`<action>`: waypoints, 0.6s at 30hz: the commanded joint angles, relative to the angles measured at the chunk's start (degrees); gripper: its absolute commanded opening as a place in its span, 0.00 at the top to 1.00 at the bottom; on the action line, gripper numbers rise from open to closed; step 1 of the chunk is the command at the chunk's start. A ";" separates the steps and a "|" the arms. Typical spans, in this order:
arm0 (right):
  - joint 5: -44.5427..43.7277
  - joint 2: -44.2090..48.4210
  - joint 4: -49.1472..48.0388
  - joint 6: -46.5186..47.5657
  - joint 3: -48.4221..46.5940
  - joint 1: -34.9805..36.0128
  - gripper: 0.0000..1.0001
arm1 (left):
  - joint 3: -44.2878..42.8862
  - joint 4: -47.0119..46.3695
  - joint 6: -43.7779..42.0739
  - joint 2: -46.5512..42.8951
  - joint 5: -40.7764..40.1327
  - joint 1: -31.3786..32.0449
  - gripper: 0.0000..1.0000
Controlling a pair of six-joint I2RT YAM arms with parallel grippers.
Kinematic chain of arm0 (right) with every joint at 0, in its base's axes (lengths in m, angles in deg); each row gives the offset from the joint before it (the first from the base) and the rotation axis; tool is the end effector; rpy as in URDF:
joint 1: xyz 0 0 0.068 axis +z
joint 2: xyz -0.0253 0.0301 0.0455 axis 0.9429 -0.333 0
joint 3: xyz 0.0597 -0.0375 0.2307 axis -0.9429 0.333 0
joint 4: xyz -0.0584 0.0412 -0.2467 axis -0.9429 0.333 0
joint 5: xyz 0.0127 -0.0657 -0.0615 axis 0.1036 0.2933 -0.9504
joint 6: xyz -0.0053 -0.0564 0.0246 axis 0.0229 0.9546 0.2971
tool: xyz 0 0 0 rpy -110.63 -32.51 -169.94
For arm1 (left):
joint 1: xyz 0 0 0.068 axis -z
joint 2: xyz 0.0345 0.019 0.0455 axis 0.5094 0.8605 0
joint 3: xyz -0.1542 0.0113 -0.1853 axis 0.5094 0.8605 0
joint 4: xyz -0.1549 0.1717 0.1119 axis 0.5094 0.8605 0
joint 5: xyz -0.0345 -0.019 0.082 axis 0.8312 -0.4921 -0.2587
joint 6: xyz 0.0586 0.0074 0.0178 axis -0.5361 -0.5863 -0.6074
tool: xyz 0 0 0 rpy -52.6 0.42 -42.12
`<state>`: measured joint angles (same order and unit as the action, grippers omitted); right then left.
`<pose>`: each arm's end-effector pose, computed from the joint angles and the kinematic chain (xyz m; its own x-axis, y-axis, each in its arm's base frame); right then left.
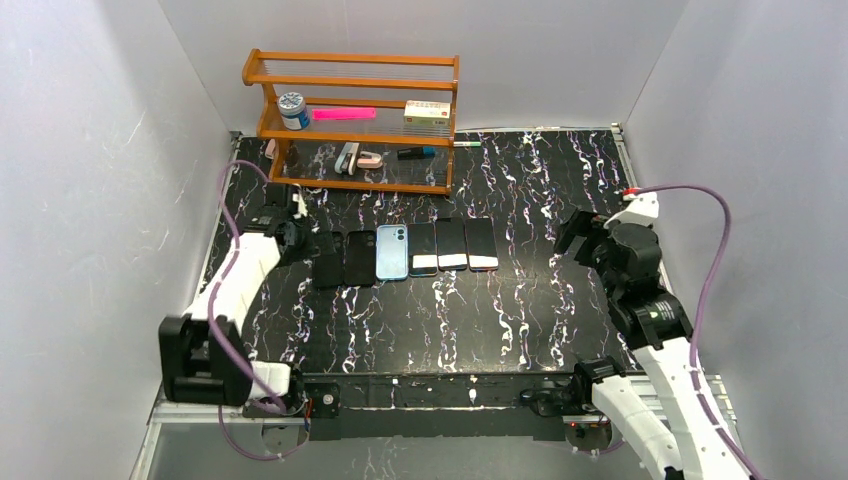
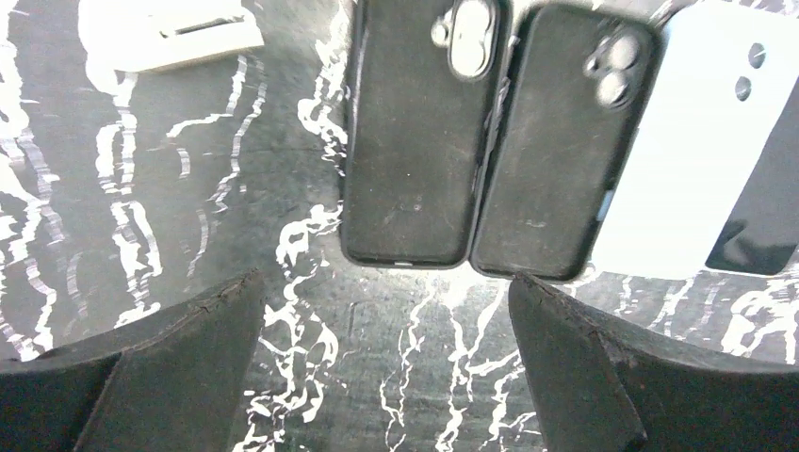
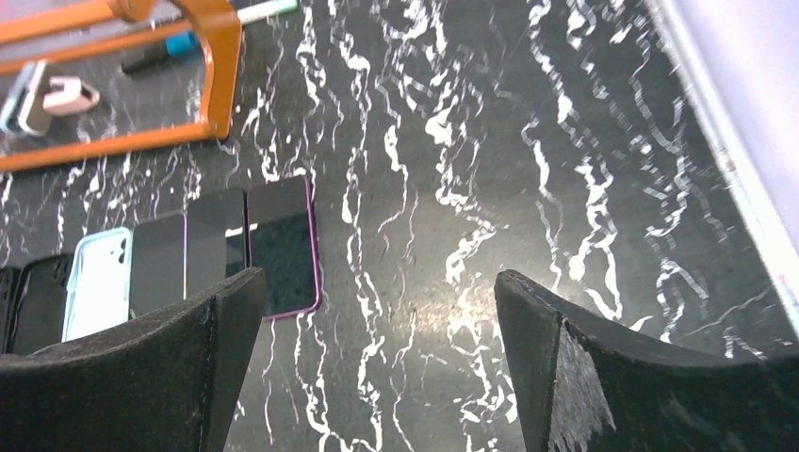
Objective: Take the phone out of the phone case
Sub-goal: Place the phone case at the center of the board, then reset both arms
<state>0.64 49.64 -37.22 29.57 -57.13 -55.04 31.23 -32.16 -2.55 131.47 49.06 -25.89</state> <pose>0.1748 0.0348 0.3044 -0.2750 0.2742 -0.9215 0.1095 0.9612 0.2534 0.2844 -0.0219 0.1994 -0.8074 -0.2083 -0.5520 -0.1649 0.9780 -0.1279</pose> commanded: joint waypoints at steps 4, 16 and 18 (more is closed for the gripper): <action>-8.35 5.53 0.37 5.63 -7.20 0.05 0.01 | -8.38 8.77 3.78 -21.70 -10.29 0.17 0.02; -7.91 4.81 -3.52 7.01 -15.07 0.02 0.01 | -18.10 9.56 4.21 -39.67 -29.20 1.48 0.02; -7.82 4.72 -4.27 6.37 -14.70 0.04 0.01 | -16.92 7.63 3.48 -42.22 -30.32 1.51 0.02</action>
<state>-6.62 55.28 -37.57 35.64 -70.59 -55.04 13.50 -23.31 2.28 91.95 25.39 -24.80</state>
